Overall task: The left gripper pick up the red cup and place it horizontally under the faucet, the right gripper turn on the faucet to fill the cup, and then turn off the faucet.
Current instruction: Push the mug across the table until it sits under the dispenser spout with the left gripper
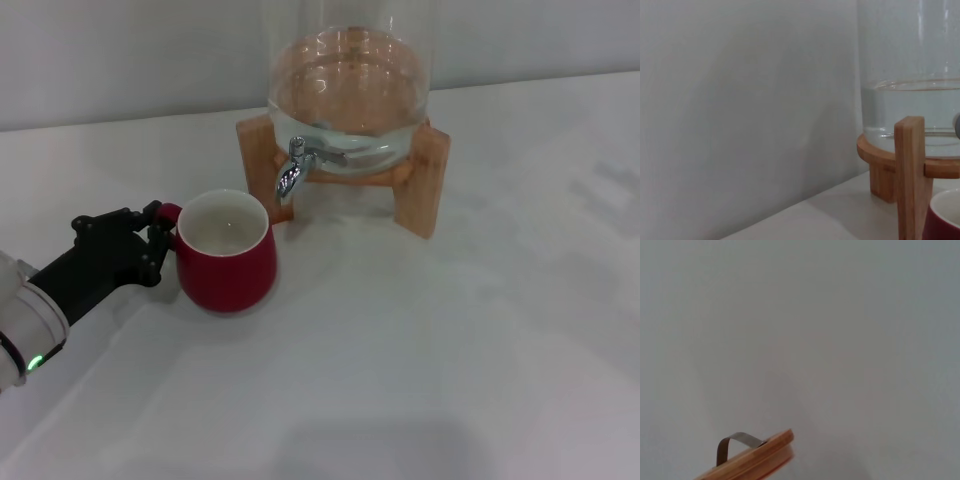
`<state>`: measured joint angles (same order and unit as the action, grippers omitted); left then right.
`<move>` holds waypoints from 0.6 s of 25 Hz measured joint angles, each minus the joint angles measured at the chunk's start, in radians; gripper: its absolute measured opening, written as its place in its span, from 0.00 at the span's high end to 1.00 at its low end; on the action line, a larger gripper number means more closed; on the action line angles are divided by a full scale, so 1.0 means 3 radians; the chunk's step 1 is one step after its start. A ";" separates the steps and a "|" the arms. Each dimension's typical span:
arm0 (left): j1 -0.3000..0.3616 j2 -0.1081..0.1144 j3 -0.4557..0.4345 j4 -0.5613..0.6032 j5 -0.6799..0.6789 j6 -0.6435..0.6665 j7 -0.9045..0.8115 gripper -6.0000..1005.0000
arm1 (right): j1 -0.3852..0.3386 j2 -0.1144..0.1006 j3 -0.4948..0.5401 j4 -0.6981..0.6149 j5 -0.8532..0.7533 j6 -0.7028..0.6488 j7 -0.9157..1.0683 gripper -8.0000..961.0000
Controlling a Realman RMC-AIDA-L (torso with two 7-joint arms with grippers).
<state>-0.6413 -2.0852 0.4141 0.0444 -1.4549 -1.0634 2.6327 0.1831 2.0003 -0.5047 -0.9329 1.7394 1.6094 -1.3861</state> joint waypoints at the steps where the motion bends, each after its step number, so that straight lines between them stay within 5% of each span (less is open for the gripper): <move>1: -0.0005 0.0001 0.0000 0.0000 0.0017 0.0001 -0.0019 0.87 | 0.0001 0.0000 0.0000 0.0000 0.0000 0.0000 0.0000 0.31; 15: -0.0148 0.0019 0.0000 0.0058 0.0292 0.0054 -0.0418 0.87 | -0.0001 0.0000 0.0000 0.0006 0.0000 0.0004 -0.0002 0.31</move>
<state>-0.6858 -2.0795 0.4141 0.0618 -1.3673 -1.0472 2.5074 0.1828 2.0003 -0.5046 -0.9310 1.7394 1.6107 -1.3866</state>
